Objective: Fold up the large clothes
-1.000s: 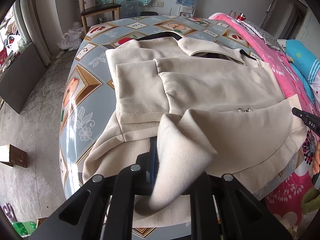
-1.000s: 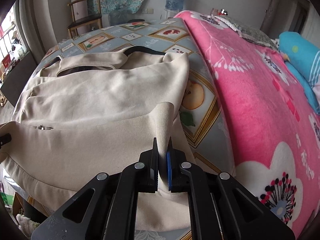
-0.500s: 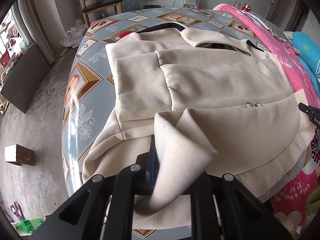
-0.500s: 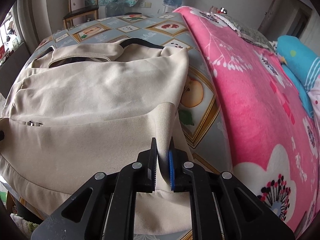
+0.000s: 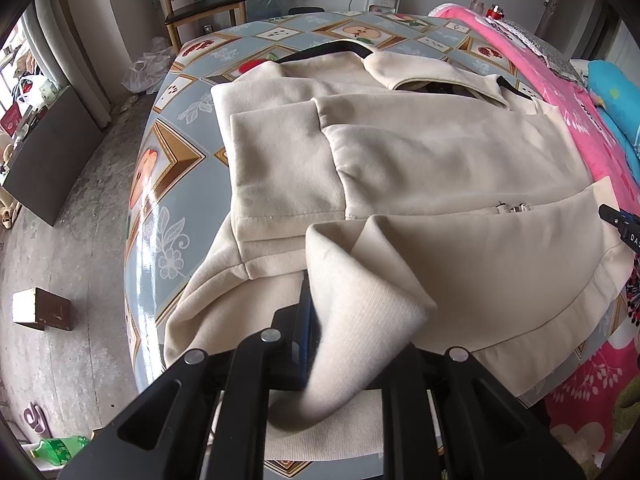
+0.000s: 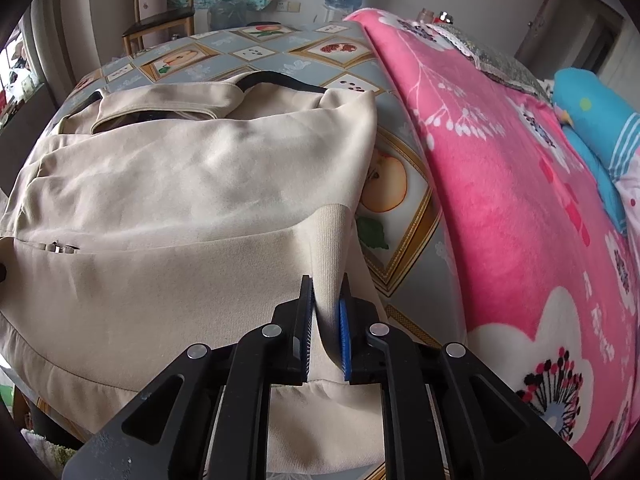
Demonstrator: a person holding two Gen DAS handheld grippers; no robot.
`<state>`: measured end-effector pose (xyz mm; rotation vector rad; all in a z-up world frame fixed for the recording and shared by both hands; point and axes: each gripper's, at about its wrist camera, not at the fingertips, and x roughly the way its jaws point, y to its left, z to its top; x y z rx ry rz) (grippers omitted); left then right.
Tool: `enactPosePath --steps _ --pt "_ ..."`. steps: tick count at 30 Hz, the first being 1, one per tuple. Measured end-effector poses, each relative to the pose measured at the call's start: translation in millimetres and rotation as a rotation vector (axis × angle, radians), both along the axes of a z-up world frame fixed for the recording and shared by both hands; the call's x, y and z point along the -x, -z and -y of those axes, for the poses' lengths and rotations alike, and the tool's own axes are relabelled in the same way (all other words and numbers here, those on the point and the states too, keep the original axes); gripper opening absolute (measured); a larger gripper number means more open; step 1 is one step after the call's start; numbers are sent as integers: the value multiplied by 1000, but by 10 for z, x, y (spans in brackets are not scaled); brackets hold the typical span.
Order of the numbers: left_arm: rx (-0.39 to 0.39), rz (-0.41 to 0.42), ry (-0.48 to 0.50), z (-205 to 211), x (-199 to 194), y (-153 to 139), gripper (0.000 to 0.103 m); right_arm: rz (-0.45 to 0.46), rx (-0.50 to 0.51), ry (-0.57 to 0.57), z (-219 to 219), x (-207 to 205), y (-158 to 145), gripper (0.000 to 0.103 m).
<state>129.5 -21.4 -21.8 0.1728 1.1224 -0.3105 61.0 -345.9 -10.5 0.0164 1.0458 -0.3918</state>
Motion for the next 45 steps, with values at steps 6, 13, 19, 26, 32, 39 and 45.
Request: enactPosePath --steps 6,13,19,26,32,39,45 --pt "-1 2 -2 5 3 -2 14 0 -2 0 3 -2 3 11" --pt "-3 1 -4 5 4 1 14 -2 3 1 -7 1 4 12" --pt "-5 3 -4 5 6 7 14 -1 1 5 13 0 16 12" --pt "-6 3 -4 4 6 10 14 -2 2 4 23 -5 21 12" --pt "-8 5 -3 6 6 12 14 -2 4 3 32 -8 25 12" --pt "-9 5 -4 5 6 17 14 -1 2 1 37 -10 25 12" --pt "9 34 1 -15 31 23 14 12 7 5 32 17 1 11"
